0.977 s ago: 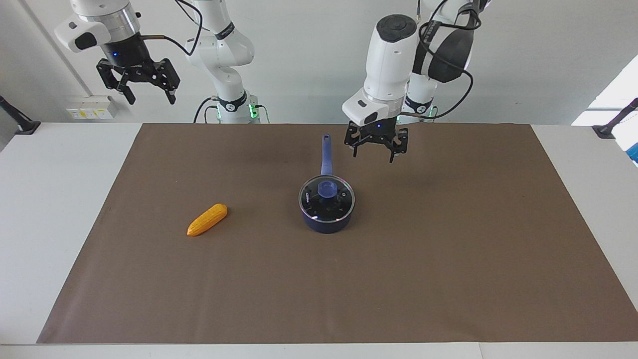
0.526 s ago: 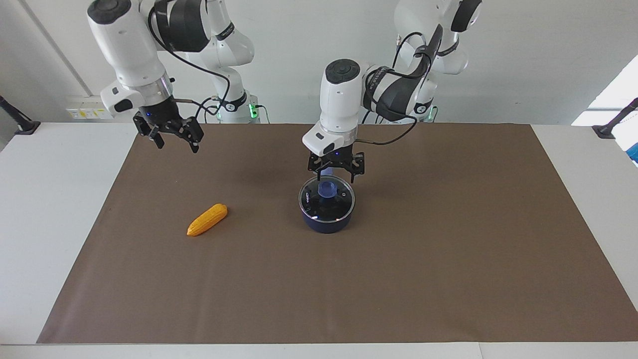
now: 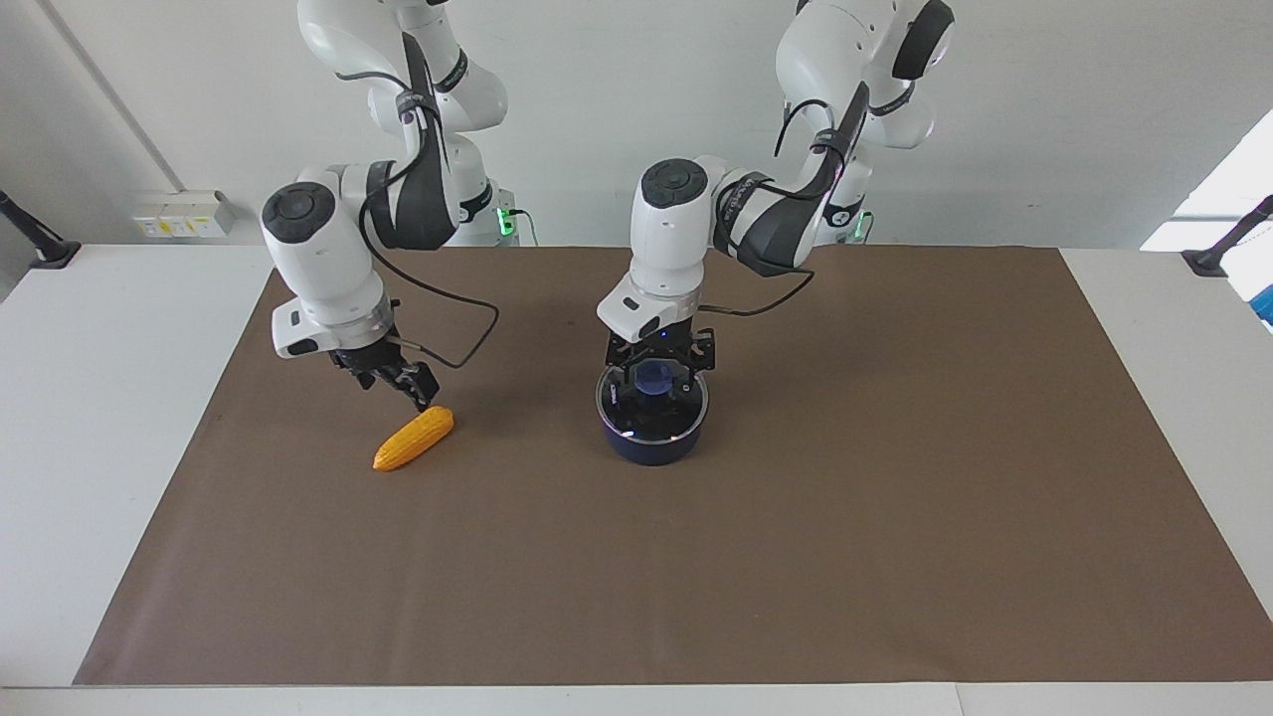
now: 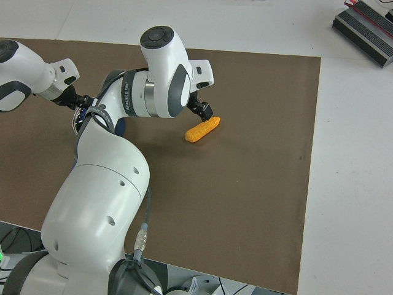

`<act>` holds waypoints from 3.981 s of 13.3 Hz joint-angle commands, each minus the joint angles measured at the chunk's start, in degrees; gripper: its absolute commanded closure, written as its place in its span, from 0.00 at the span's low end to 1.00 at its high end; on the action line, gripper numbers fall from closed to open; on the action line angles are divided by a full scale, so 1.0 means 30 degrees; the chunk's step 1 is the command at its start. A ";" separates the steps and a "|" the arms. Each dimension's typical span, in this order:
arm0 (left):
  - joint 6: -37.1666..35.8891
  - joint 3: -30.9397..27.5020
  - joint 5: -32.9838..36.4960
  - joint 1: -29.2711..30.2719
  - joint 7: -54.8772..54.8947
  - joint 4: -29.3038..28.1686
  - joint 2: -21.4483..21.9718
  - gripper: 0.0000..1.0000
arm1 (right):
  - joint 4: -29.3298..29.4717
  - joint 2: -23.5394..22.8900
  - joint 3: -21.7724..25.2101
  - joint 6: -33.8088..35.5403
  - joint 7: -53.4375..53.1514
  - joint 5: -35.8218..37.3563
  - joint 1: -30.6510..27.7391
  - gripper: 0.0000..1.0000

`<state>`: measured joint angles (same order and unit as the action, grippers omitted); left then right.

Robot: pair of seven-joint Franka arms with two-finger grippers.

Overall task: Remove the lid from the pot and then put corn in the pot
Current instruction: 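Grasp the lid knob with the left gripper while the right gripper grasps the corn, then lift the lid away with the left gripper while the right gripper carries corn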

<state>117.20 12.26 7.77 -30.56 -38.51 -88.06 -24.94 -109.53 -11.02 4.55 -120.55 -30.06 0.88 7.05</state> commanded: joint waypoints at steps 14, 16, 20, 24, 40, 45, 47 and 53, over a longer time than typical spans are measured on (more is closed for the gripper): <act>-0.0161 -0.0248 0.0486 -0.0448 -0.0610 -0.0529 0.0052 0.71 | -0.1898 -0.2126 -0.0021 -0.2972 -0.3456 -0.0088 -0.0356 0.50; -0.0162 -0.0248 0.0486 -0.0448 -0.0582 -0.0500 0.0081 0.74 | -0.1898 -0.2127 -0.0021 -0.2972 -0.3514 -0.0088 -0.0473 1.00; -0.0630 -0.0249 0.1009 -0.0477 -0.0552 -0.0354 0.0372 0.99 | -0.1606 -0.2215 -0.0021 -0.3002 -0.4979 -0.0117 -0.0387 1.00; -0.1596 -0.0248 0.1131 -0.0448 -0.0581 -0.0353 0.1428 1.00 | -0.0406 -0.0960 0.0008 -0.1281 -0.4949 -0.0117 -0.0415 1.00; 0.5015 -0.0278 0.1073 0.8920 0.8869 -0.8020 0.4442 1.00 | 0.1293 0.0393 -0.0431 0.0340 -1.5784 -0.0293 0.6024 1.00; 0.5990 -0.0248 0.0344 1.1940 1.3302 -0.8967 0.4710 1.00 | 0.2990 -0.0307 -0.0461 -0.1272 -1.8218 -0.0583 0.8049 1.00; 0.5962 -0.0277 -0.0653 1.2556 1.5430 -0.8966 0.4681 1.00 | 0.3317 -0.0398 -0.0461 -0.1854 -1.8455 -0.2976 0.8663 1.00; 0.5815 -0.0307 -0.2500 1.4316 2.0415 -0.9055 0.3951 1.00 | 0.3024 -0.2211 -0.0460 -0.2533 -1.8484 -0.3340 0.9662 1.00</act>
<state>133.69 10.73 2.32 11.10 18.40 -113.94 -13.19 -100.95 -15.73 3.19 -126.81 -84.68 -8.41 36.06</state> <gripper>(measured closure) 0.401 0.581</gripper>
